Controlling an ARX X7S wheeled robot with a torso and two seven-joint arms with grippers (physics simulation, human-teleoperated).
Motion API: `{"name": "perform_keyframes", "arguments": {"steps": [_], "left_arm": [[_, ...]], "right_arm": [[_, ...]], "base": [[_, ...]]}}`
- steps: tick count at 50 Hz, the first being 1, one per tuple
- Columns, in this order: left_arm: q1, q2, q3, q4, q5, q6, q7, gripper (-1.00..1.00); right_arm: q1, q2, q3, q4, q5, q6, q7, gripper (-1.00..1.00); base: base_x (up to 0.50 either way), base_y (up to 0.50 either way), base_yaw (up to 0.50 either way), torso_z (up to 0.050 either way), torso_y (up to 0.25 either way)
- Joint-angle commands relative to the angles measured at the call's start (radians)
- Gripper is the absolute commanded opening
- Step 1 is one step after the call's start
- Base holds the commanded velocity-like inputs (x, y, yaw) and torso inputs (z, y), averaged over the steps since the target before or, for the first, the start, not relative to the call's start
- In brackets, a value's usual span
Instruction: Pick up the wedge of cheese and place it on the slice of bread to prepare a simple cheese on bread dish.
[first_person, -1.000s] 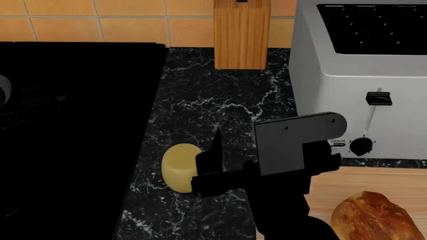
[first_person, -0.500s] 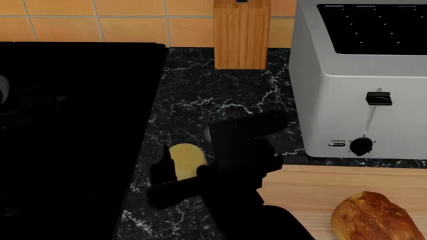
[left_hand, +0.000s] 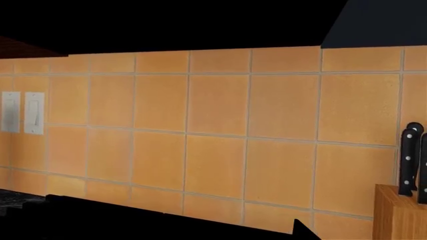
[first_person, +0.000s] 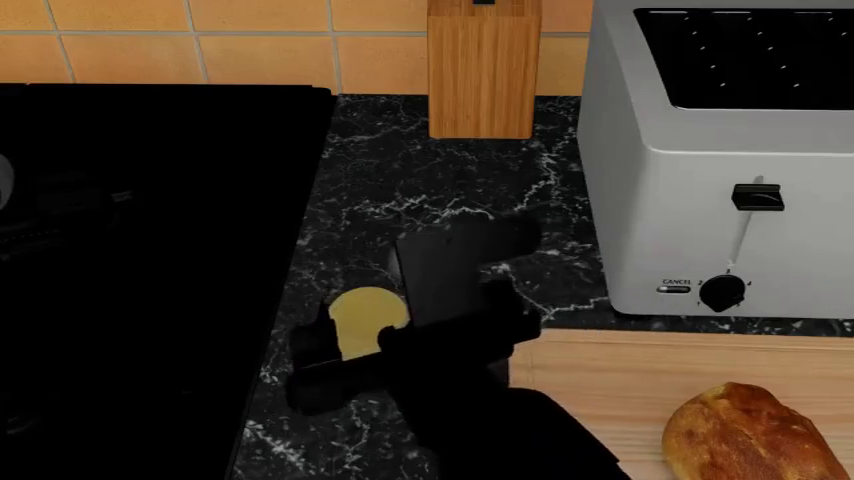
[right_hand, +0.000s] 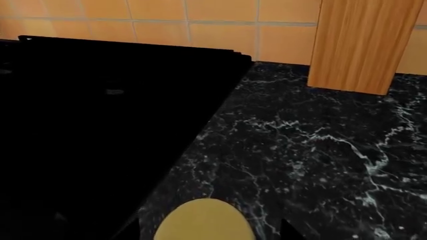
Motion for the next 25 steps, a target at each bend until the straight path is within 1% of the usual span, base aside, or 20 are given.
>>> {"name": "perform_keyframes", "arguments": {"steps": [1,25], "left_arm": [[0.0,-0.004,0.003,0.001,-0.004,0.003,-0.007,1.0],[0.001,-0.011,0.006,0.01,-0.018,0.004,-0.018,1.0]], "right_arm": [[0.005,0.008,-0.024,0.047,0.012,-0.026,0.001,1.0],[0.001,0.019,-0.057,0.077,0.041,-0.042,0.024,1.0]], "base": [[0.0,0.0,0.0,0.0,0.0],[0.0,0.0,0.0,0.0,0.0]]}}
